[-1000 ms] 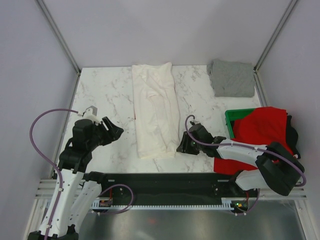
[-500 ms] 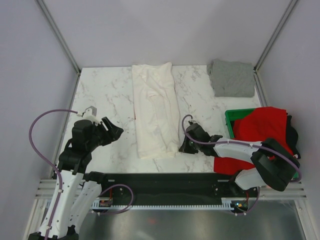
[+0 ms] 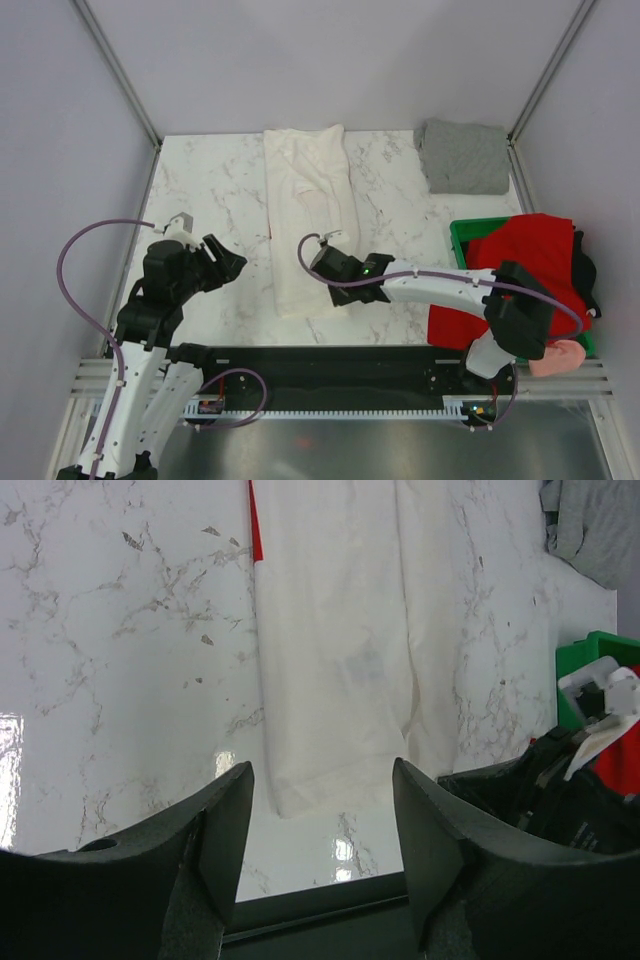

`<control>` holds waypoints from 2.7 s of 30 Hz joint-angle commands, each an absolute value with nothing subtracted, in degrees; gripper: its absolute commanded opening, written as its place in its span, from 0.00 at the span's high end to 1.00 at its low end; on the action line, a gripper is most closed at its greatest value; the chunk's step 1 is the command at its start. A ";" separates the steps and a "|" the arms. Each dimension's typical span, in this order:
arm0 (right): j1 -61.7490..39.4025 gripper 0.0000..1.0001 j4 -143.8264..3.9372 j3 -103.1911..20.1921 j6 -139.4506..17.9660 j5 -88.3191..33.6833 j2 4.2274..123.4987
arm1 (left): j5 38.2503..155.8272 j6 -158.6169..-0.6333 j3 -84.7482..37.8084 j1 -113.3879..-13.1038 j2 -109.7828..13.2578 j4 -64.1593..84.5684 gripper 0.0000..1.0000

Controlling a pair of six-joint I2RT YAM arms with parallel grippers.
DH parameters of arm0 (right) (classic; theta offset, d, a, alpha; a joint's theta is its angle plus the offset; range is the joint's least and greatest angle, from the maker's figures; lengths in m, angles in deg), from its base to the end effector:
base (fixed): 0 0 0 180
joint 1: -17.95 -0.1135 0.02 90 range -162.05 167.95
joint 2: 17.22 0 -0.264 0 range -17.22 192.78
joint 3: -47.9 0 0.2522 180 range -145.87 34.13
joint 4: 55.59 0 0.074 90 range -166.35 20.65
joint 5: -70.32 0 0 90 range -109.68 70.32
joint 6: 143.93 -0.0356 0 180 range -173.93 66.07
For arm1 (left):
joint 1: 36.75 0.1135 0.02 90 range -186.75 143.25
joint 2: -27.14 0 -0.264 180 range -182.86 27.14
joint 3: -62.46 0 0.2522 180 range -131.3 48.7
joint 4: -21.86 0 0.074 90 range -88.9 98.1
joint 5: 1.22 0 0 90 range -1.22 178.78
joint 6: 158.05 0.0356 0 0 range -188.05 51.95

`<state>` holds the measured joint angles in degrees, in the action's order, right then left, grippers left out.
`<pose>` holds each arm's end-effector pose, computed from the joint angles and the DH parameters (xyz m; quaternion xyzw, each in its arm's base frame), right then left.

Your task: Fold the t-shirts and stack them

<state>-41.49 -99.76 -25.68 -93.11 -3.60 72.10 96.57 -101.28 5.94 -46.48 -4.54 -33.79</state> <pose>0.1681 0.2653 0.2154 -0.1324 0.9477 0.1068 0.2700 0.1155 -0.0247 0.3021 -0.1438 0.8562 -0.2354 0.4369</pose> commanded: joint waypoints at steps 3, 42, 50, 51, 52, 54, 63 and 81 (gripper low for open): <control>-47.96 1.00 -108.90 -31.08 -89.87 3.87 78.14 | 96.42 -99.16 5.98 -46.59 -3.79 -32.59 0.35; -40.67 0.45 -84.13 -7.71 -100.59 -10.00 59.94 | 97.39 -113.40 12.22 -47.12 -7.75 -35.05 0.39; -40.58 0.46 -73.67 -6.91 -103.67 -16.07 68.03 | 91.69 -120.58 15.21 -53.25 -8.01 -35.76 0.41; -40.58 0.46 -73.66 -7.08 -103.93 -16.16 69.34 | 89.94 -121.56 16.17 -54.05 -8.01 -35.84 0.41; -40.58 0.47 -73.74 -7.09 -103.94 -16.34 69.79 | 89.22 -122.27 16.61 -54.76 -8.36 -35.84 0.41; -40.58 0.49 -74.27 -6.65 -103.94 -15.99 70.32 | 89.04 -124.11 18.10 -56.43 -9.06 -35.85 0.41; -39.97 0.99 -77.17 -2.96 -103.85 -12.30 66.55 | 84.39 -129.21 21.62 -64.34 -11.53 -35.40 0.42; -39.79 1.00 -78.31 -2.25 -103.41 -12.47 63.73 | 79.38 -137.39 29.63 -74.19 -22.25 -18.09 0.43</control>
<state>-39.93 -77.95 -2.95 -103.69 -13.20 65.24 83.13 -133.93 28.34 -73.59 -21.78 -22.64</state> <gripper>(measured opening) 0.010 0.575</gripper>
